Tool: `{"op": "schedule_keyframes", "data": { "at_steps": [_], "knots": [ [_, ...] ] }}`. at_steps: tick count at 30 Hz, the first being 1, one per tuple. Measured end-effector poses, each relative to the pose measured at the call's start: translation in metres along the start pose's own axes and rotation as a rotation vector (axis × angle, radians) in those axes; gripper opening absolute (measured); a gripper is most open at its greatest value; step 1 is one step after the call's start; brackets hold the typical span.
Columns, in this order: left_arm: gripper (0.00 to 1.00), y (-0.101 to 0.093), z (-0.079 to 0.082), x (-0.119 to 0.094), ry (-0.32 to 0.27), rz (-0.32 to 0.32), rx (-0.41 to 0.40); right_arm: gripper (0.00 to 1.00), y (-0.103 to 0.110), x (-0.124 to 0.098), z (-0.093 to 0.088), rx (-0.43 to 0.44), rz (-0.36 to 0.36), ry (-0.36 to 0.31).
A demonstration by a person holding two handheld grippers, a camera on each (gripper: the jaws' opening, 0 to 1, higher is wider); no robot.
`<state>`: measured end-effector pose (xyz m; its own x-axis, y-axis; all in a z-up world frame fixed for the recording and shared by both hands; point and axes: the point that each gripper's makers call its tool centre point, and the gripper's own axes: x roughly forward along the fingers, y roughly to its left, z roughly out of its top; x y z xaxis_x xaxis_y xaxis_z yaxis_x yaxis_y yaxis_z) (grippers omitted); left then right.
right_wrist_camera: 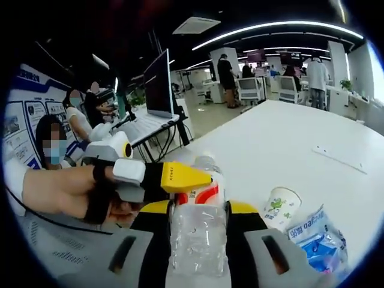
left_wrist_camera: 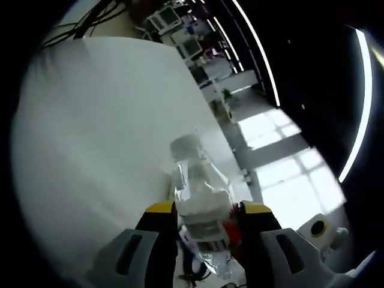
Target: Arrange the tabletop items into an orderly group along one side of the table until the central work area is clear of visible clutter.
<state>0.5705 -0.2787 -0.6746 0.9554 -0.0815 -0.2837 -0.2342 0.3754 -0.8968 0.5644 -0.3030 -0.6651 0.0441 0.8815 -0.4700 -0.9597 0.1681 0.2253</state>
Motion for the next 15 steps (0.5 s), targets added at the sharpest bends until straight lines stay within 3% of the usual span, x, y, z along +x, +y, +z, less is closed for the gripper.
{"op": "schedule_keyframes", "data": {
  "at_steps": [7, 15],
  "knots": [
    [0.31, -0.016, 0.018, -0.004, -0.054, -0.009, 0.182, 0.31, 0.003, -0.002, 0.006, -0.026, -0.012, -0.036],
    [0.31, -0.03, 0.025, -0.004, -0.057, 0.004, 0.437, 0.31, 0.001, 0.0, 0.012, -0.054, -0.029, -0.087]
  ]
}}
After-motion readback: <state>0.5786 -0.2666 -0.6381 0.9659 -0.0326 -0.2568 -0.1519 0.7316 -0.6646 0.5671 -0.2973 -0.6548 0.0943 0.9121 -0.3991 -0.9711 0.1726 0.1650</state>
